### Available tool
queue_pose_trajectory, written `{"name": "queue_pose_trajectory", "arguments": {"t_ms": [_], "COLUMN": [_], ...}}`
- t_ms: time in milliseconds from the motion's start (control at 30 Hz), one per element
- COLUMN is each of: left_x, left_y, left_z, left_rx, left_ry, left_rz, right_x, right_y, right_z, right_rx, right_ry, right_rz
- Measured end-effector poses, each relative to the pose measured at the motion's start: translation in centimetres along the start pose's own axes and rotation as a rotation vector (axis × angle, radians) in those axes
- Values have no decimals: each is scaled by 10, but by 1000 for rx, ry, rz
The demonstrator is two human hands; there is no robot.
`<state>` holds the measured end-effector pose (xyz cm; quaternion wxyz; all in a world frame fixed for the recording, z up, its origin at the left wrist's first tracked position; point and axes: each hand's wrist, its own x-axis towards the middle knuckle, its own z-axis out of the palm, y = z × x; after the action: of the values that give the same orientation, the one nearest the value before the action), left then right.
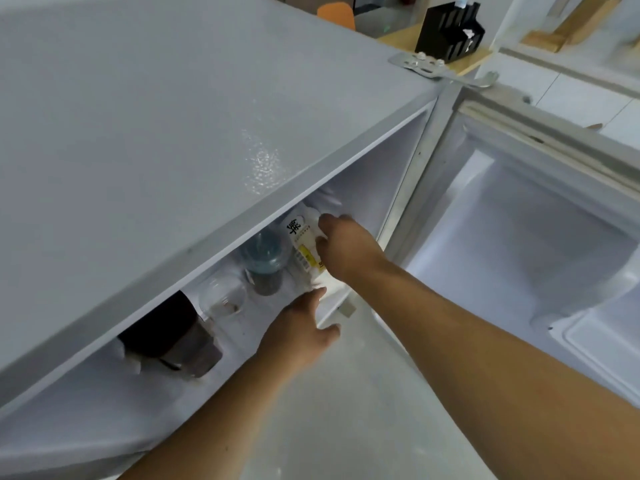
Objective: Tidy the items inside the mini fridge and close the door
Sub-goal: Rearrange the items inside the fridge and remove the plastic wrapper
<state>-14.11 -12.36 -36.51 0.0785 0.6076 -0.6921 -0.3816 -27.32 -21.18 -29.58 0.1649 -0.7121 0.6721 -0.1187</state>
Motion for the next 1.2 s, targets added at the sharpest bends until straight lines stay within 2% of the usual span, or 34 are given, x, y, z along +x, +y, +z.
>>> {"name": "queue_pose_trajectory", "arguments": {"t_ms": [100, 200, 233, 300, 367, 433, 500, 600, 667, 733, 833, 933, 1000, 1200], "left_x": [20, 20, 15, 3, -9, -16, -15, -6, -2, -2, -14, -32, -45, -48], "left_y": [0, 4, 4, 3, 3, 5, 6, 8, 9, 10, 11, 5, 0, -24], "left_z": [-2, -4, -5, -10, -21, -35, -47, -64, -71, -75, -74, -56, -33, 18], "left_rx": [-28, -72, -90, -181, -423, -651, -759, -811, -807, -789, -801, -919, -997, -1127], "left_ry": [16, 96, 178, 390, 618, 824, 920, 875, 813, 785, 775, 741, 674, 531], "left_rz": [-45, -76, -67, -83, -182, -275, -331, -407, -420, -401, -363, -315, -312, -582], "right_x": [12, 16, 14, 1, -13, -25, -31, -26, -19, -18, -31, -60, -80, -89], "right_y": [-3, -9, -11, -16, -23, -34, -44, -51, -53, -53, -47, -31, -17, 10], "right_z": [5, 9, 9, 9, 11, 16, 24, 32, 31, 29, 24, 29, 37, 82], "right_rx": [-2, -7, -33, -61, 9, 120, 185, 324, 519, 659, 682, 751, 774, 667], "right_ry": [48, 45, 70, 222, 365, 389, 352, 205, 51, -15, 21, 57, 28, -167], "right_rz": [-83, -75, -77, -109, -158, -170, -148, -11, 123, 214, 221, 217, 278, 494]}}
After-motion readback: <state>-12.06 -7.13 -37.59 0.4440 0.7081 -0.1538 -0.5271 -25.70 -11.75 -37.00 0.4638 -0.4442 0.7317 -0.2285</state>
